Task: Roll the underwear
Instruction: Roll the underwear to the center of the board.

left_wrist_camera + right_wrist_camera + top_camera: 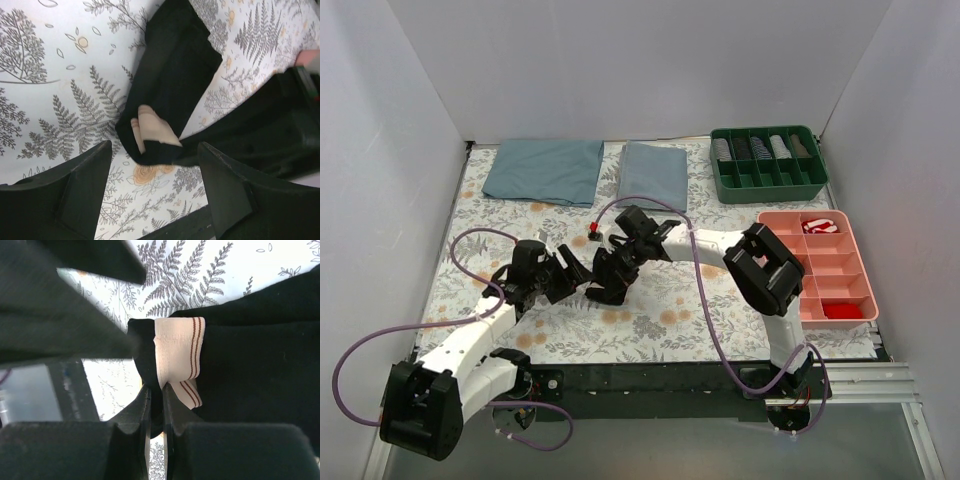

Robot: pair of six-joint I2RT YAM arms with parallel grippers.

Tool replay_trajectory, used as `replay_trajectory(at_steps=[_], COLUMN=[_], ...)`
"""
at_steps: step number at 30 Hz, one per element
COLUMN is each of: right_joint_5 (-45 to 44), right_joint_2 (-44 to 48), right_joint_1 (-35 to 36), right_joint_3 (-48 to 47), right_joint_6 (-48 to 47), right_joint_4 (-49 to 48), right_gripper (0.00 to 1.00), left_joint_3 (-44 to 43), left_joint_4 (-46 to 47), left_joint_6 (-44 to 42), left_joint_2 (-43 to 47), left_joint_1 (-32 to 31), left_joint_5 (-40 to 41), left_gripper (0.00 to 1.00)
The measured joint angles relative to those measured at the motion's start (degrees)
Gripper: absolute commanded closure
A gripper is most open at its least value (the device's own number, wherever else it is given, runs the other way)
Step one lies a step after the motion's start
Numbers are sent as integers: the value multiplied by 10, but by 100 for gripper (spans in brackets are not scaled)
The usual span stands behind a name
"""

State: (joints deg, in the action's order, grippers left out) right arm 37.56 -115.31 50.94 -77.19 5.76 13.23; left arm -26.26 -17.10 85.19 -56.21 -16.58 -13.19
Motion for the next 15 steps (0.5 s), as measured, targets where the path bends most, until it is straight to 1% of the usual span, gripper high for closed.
replay_trajectory(at_steps=[7, 15], right_joint_5=[89, 158], right_joint_2=[-61, -95], right_joint_1=[-46, -85], right_joint_3=[-50, -63], right_joint_6=[36, 67], right_joint_4=[20, 25], right_gripper=[99, 99], left_joint_3=[30, 33], left_joint_4=[7, 24], left_joint_6=[-4, -6], left_joint_2=[46, 26], left_joint_1=[0, 0], left_joint_5=[-36, -39], left_gripper=[32, 33])
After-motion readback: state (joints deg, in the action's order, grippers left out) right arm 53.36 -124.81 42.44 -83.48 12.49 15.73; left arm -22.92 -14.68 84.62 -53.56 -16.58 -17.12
